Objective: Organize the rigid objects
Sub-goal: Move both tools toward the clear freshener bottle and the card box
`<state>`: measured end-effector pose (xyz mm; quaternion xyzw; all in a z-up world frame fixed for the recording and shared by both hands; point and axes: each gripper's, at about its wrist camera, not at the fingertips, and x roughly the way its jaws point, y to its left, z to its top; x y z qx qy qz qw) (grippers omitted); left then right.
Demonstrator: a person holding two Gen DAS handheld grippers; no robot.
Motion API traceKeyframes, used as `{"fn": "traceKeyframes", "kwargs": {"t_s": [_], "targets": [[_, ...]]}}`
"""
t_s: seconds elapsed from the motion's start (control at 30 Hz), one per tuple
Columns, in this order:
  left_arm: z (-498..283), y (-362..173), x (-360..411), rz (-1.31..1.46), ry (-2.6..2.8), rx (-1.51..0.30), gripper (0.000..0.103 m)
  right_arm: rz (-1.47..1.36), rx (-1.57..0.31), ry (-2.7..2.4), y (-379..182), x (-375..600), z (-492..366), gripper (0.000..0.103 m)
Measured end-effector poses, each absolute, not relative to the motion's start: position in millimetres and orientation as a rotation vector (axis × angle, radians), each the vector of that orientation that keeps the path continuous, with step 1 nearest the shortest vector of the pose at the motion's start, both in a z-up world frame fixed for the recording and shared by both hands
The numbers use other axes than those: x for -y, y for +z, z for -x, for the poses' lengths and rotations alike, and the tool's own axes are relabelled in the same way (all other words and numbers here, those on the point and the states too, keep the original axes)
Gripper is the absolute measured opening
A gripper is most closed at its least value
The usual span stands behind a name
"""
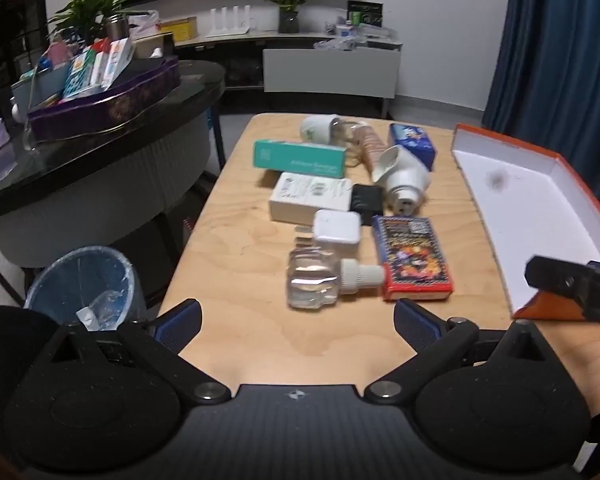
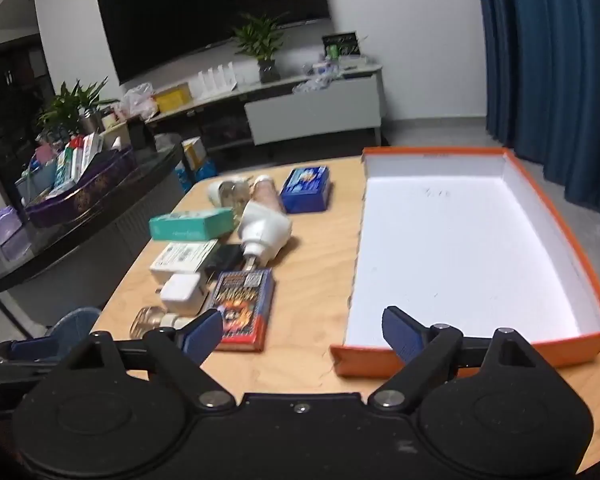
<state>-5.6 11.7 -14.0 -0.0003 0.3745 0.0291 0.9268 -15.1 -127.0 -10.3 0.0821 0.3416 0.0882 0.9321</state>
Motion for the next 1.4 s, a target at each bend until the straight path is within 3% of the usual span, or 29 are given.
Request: {"fn": "traceKeyframes", "kwargs": {"t_s": [0.33,1.4], "targets": [[-5.1,-24.5,-24.6,0.036,0.063,-0.796,0.103,-0.034,-0.726,0.206,-17.6,106.1,18.4,0.102],[-33.5,-35.4,-14.6,0.014,0.027,-0.809,0.103,-0.065,-0.74,0.227,-22.1,105.6,11.4,0.102]]}}
